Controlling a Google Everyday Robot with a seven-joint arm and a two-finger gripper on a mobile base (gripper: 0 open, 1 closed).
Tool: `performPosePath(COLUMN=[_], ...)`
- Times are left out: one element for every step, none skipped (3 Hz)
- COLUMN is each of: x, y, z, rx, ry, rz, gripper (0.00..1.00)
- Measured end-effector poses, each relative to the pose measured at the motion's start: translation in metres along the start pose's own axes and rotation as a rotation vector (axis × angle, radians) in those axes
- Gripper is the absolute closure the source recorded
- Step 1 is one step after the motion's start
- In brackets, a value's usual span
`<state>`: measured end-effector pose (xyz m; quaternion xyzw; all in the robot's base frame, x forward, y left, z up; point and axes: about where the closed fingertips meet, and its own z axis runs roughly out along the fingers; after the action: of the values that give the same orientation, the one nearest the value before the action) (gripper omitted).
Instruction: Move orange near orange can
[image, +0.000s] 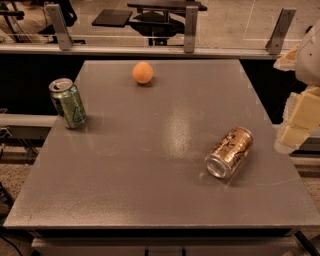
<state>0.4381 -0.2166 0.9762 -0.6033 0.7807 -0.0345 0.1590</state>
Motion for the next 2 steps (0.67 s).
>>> performPosePath(x=[0.000,-0.011], y=[0.000,-0.011], z=[0.000,0.001], rx=[0.000,-0.009], ry=[0.000,-0.032], rz=[0.000,-0.009], gripper=[0.00,0.00])
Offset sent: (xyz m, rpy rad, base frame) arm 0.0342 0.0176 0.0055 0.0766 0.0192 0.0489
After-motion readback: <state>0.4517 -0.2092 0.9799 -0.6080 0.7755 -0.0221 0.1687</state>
